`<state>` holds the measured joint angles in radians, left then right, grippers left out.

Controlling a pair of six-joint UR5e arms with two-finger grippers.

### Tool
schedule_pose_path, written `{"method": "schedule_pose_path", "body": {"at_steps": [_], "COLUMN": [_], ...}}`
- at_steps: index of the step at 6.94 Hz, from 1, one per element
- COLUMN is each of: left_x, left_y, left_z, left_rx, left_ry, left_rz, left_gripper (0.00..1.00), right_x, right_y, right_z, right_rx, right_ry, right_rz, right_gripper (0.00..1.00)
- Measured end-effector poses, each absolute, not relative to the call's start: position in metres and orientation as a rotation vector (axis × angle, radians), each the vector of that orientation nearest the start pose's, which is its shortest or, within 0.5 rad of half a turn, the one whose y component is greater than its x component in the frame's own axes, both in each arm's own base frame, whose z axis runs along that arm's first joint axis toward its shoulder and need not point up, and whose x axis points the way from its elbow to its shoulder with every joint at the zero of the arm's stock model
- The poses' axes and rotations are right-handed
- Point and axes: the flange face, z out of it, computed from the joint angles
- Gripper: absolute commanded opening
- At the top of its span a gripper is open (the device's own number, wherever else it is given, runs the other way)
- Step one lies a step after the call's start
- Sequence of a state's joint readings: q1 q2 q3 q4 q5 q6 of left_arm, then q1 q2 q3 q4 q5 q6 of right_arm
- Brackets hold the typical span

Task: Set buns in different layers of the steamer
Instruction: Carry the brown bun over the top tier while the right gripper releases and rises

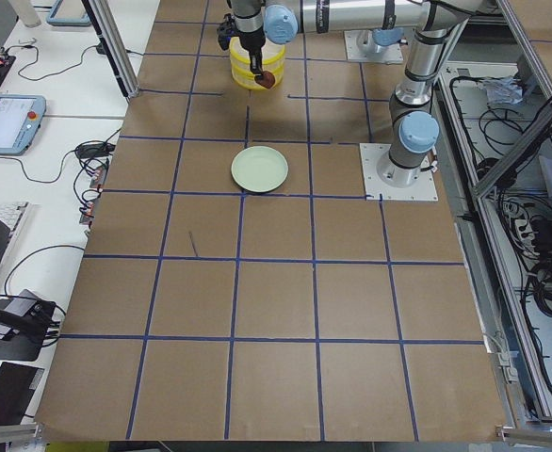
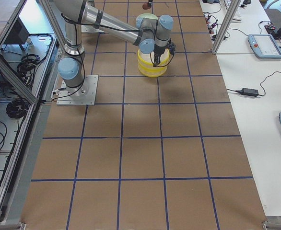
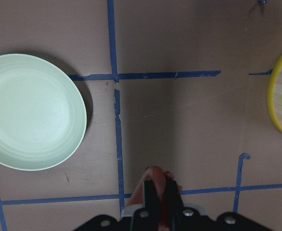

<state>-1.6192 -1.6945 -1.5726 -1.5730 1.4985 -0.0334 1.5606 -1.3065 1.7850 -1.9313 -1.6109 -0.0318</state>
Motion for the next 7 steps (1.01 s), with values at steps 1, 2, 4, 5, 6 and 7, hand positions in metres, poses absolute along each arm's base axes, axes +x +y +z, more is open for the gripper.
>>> {"method": "schedule_pose_path", "body": {"at_steps": [1,2,4,5,6,7], "left_x": [-0.166,-0.166,-0.166,-0.167,-0.169,-0.178], "left_y": [-0.52,-0.52,-0.521,-0.521,-0.521,-0.521], "left_z": [0.424,0.424,0.424,0.423,0.422,0.42], "left_rx": [0.017,0.017,0.016,0.012,-0.007,-0.047], "left_ry": [3.202,3.201,3.202,3.203,3.205,3.214], "left_rz": [0.21,0.211,0.209,0.211,0.217,0.223], "left_gripper": [0.19,0.19,0.19,0.19,0.18,0.18], "right_x": [0.123,0.123,0.125,0.126,0.126,0.124], "right_y": [-0.547,-0.547,-0.548,-0.55,-0.551,-0.554], "right_z": [0.283,0.283,0.28,0.281,0.283,0.293], "right_rx": [-0.037,-0.037,-0.032,-0.03,-0.029,-0.031], "right_ry": [3.179,3.18,3.168,3.161,3.157,3.159], "right_rz": [0.187,0.189,0.188,0.176,0.164,0.135], "right_gripper": [0.15,0.95,1.0,1.0,1.0,1.0]}}
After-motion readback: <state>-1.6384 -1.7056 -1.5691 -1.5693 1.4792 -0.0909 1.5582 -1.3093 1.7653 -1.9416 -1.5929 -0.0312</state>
